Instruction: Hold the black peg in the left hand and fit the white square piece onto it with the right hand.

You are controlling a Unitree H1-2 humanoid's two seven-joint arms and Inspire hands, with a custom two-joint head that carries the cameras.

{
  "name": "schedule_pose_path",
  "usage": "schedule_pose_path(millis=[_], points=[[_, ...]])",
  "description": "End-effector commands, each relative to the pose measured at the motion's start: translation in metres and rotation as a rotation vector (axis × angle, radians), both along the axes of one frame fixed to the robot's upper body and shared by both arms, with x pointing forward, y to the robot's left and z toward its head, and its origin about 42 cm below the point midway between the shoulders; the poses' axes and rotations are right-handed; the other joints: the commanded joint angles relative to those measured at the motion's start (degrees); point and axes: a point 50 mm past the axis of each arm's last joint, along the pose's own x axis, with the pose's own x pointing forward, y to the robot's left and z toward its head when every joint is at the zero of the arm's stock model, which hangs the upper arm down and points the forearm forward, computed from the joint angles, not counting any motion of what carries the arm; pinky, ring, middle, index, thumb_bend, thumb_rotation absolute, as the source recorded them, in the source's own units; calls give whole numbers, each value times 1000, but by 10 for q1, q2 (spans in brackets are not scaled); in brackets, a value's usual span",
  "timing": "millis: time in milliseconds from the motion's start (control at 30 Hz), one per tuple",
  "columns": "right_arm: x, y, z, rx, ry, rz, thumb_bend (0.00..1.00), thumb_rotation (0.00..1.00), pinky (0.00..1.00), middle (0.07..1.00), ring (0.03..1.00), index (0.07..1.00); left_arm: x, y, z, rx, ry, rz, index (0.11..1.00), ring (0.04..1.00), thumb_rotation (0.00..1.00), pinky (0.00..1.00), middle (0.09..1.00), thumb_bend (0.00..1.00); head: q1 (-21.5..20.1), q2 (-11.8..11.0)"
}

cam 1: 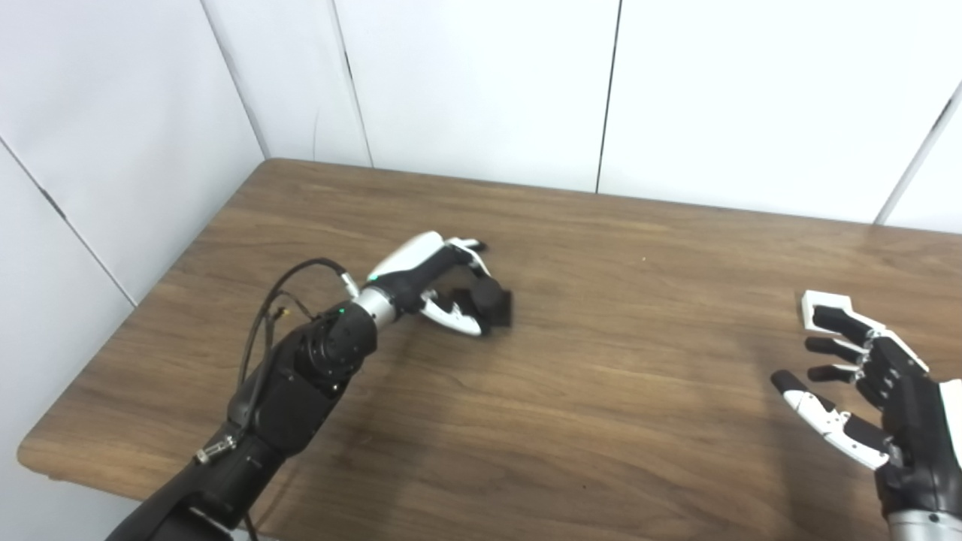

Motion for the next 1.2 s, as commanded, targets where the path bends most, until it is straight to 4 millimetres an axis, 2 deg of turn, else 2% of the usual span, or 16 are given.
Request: schedule_pose_path(millis=[0,200,400,700,767,1167], points=[[-8,4,1,10,-45,16,490,0,552,761,691,724,4,0,28,5,-66,-79,492,1000,82,986,946,519,-2,1],[-9,3,-3,-6,-50,7,498,0,549,758,685,724,-2,-16,32,-5,-50,-185,491,1000,80,959,937,519,-18,7],[-10,3,-6,-18,-54,0,505,0,544,755,679,717,-11,-34,22,2,-41,-279,491,1000,79,939,931,520,-35,12],[-10,5,-7,-23,-65,-6,502,0,537,755,670,716,-25,-67,-5,35,-27,-396,491,996,78,899,931,520,-62,20],[-10,5,-8,-26,-66,-10,505,27,536,752,668,714,-28,-74,-11,38,-28,-412,491,990,77,901,926,520,-65,22],[-9,5,-7,-30,-73,-24,517,73,526,745,658,709,-37,-99,-46,112,-61,-501,490,966,75,932,906,521,-85,29]])
